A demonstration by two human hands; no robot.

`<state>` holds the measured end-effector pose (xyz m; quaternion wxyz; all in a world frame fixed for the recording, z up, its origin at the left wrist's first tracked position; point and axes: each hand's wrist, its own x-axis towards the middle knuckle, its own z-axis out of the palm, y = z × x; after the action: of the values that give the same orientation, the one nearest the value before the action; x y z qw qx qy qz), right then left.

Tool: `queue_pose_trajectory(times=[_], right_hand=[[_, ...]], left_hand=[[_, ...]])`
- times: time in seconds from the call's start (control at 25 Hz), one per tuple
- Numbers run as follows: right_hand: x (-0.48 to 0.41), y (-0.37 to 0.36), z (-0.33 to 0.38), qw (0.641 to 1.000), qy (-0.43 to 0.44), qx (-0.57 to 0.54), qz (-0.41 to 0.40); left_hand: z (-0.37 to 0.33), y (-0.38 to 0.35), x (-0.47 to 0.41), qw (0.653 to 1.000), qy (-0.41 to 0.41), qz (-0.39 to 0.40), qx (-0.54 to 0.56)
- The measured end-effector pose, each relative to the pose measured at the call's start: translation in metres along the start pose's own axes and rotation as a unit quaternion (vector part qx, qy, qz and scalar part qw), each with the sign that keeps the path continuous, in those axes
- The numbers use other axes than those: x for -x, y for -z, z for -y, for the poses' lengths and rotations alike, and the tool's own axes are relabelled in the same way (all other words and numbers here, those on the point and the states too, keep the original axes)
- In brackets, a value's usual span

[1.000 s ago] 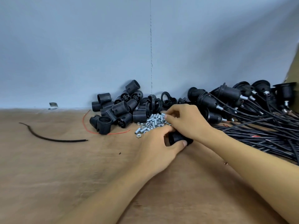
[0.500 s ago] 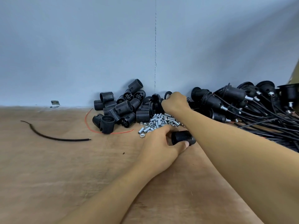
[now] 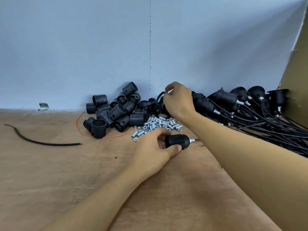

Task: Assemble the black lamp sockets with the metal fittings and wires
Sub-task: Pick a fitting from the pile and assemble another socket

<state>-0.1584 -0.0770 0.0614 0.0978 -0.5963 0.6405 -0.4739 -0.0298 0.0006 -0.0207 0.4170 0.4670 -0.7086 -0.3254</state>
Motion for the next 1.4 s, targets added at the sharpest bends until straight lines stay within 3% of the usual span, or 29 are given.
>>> queue_pose_trajectory(times=[0.2, 0.4, 0.6, 0.76, 1.04, 1.4], right_hand=[[0.035, 0.032, -0.013, 0.995, -0.021, -0.078, 0.059], [0.069, 0.047, -0.033, 0.982, -0.046, -0.139, 0.118], [0.093, 0.053, -0.043, 0.982, 0.076, -0.029, 0.168], [0.100, 0.066, -0.061, 0.922, 0.217, 0.211, 0.243], [0.096, 0.065, -0.073, 0.971, 0.149, 0.056, 0.176], [0.102, 0.065, -0.067, 0.965, 0.203, 0.058, 0.158]], left_hand=[[-0.007, 0.000, 0.003, 1.000, 0.014, -0.007, 0.013], [-0.013, 0.004, 0.002, 0.986, 0.066, -0.074, 0.131], [-0.011, 0.007, 0.001, 0.971, 0.060, -0.111, 0.203], [-0.007, 0.013, -0.001, 0.941, 0.068, -0.202, 0.261], [-0.010, 0.007, 0.011, 0.990, -0.033, -0.128, 0.056], [-0.007, 0.005, 0.017, 0.981, -0.012, -0.107, 0.159]])
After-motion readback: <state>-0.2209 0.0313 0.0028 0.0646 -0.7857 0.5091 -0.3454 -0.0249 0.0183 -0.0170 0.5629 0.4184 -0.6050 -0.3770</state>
